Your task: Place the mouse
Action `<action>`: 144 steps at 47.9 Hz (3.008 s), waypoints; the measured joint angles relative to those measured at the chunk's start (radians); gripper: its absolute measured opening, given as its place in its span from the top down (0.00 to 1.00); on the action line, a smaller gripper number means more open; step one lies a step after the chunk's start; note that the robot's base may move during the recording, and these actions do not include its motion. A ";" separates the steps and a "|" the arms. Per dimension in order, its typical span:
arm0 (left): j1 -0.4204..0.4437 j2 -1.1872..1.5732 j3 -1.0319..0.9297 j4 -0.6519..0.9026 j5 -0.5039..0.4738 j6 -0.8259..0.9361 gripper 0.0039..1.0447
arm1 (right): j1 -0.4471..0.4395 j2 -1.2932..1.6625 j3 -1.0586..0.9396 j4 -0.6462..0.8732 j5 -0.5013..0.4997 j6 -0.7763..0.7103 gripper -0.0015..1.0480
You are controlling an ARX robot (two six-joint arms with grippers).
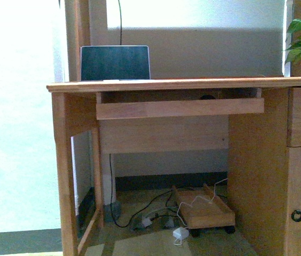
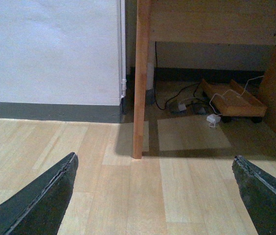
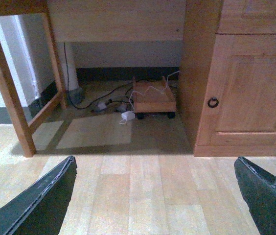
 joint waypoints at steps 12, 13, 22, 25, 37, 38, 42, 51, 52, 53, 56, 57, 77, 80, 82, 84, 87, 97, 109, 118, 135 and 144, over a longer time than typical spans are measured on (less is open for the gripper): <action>0.000 0.000 0.000 0.000 0.000 0.000 0.07 | 0.000 0.000 0.000 0.000 0.000 0.000 0.07; 0.000 0.000 0.000 0.000 0.000 0.000 0.07 | 0.000 0.000 0.000 0.000 0.000 0.000 0.07; 0.000 0.000 0.000 0.000 0.000 0.000 0.07 | 0.000 0.000 0.000 0.000 0.000 0.000 0.07; 0.000 0.000 0.000 0.000 0.000 0.000 0.07 | 0.000 0.000 0.000 0.000 0.000 0.000 0.07; 0.000 0.000 0.000 0.000 0.000 0.000 0.07 | 0.000 0.000 0.000 0.000 0.000 0.000 0.07; 0.000 0.000 0.000 0.000 0.000 0.000 0.07 | 0.000 0.000 0.000 0.000 0.000 0.000 0.07; 0.000 0.000 0.000 0.000 0.000 0.000 0.07 | 0.000 0.000 0.000 0.000 0.000 0.000 0.07; 0.000 0.000 0.000 0.000 0.000 0.000 0.07 | 0.000 0.000 0.000 0.000 0.000 0.000 0.07; 0.000 0.000 0.000 0.000 0.000 0.000 0.07 | 0.000 0.000 0.000 0.000 0.000 0.000 0.07; 0.000 0.000 0.000 0.000 0.000 0.000 0.07 | 0.000 0.000 0.000 0.000 0.000 0.000 0.07; 0.000 0.000 0.000 0.000 0.000 0.000 0.07 | 0.000 0.000 0.000 0.000 0.000 0.000 0.07; 0.000 0.000 0.000 0.000 0.000 0.000 0.07 | 0.000 0.000 0.000 0.000 0.000 0.000 0.07; 0.000 0.000 0.000 0.000 0.000 0.000 0.07 | 0.000 0.000 0.000 0.000 0.000 0.000 0.07; 0.000 0.000 0.000 0.000 0.000 0.000 0.07 | 0.000 0.000 0.000 0.000 0.000 0.000 0.07; 0.000 0.000 0.000 0.000 0.000 0.000 0.07 | 0.000 0.000 0.000 0.000 0.000 0.000 0.07; 0.000 0.000 0.000 0.000 0.000 0.000 0.07 | 0.000 0.000 0.000 0.000 0.000 0.000 0.07; 0.000 0.000 0.000 0.000 0.000 0.000 0.07 | 0.000 0.000 0.000 0.000 0.000 0.000 0.07; 0.000 0.000 0.000 0.000 0.000 0.000 0.07 | 0.000 0.000 0.000 0.000 0.002 0.000 0.07; 0.000 0.000 0.000 0.000 0.000 0.000 0.07 | 0.000 -0.001 0.000 0.000 0.000 0.000 0.07; 0.000 0.000 0.000 0.000 0.000 0.000 0.07 | 0.000 -0.001 0.000 0.000 0.001 0.000 0.07; 0.000 0.000 0.000 0.000 0.000 0.000 0.07 | 0.000 -0.001 0.000 0.000 0.001 0.000 0.07; 0.003 0.060 0.044 -0.115 0.039 -0.101 0.07 | 0.000 -0.001 0.000 0.000 0.002 0.000 0.07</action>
